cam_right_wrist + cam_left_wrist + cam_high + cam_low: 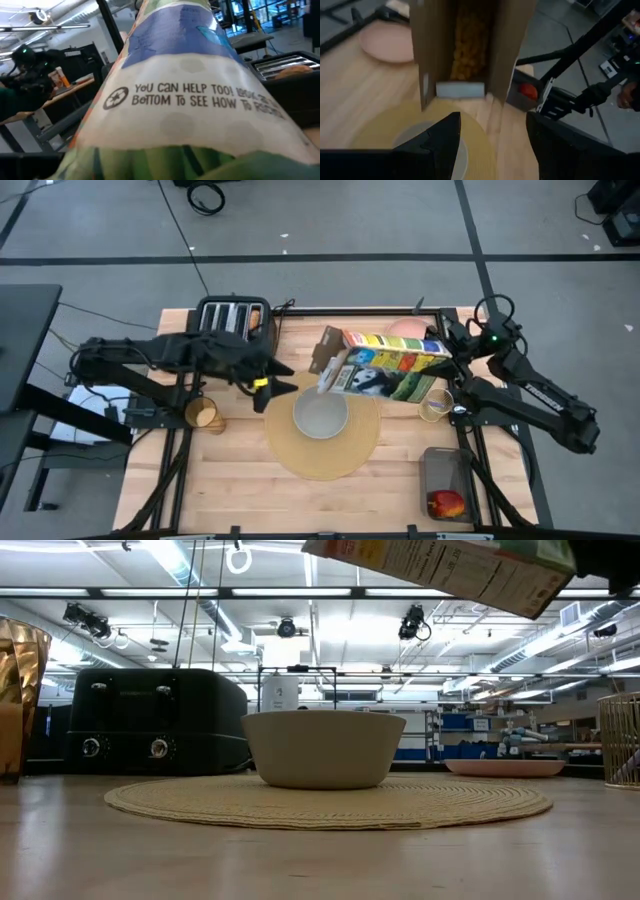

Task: Arrange a breakfast setting
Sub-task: Pour the cereal from the cereal box into the gray bowl

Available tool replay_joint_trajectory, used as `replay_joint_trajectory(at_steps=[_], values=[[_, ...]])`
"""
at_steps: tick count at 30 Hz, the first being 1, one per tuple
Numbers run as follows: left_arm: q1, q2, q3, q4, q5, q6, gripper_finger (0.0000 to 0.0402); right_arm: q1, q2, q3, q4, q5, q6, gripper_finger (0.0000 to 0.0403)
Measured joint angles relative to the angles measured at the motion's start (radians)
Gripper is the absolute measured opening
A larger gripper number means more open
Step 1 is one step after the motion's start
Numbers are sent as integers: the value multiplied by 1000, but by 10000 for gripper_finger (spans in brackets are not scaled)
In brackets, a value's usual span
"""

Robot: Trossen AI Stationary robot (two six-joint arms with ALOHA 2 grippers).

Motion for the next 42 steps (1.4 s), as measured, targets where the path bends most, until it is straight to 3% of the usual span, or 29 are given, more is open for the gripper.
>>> replay_joint_trajectory(at_steps=[6,9,12,19,29,42], values=[[-12,4,-88,88,-24,-74,231,120,-48,0,-175,117,-44,245],[-33,4,-96,115,-75,-74,231,206,-55,26,-341,205,-136,244],[-42,3,-96,104,-120,-85,231,288,-38,67,-464,315,-208,244],[-23,0,-96,45,-155,-104,231,438,65,162,-569,506,-305,244],[-10,0,-96,-30,-166,-105,231,607,225,237,-637,671,-331,241],[-10,-1,-96,-48,-165,-104,231,632,277,280,-687,731,-337,200]])
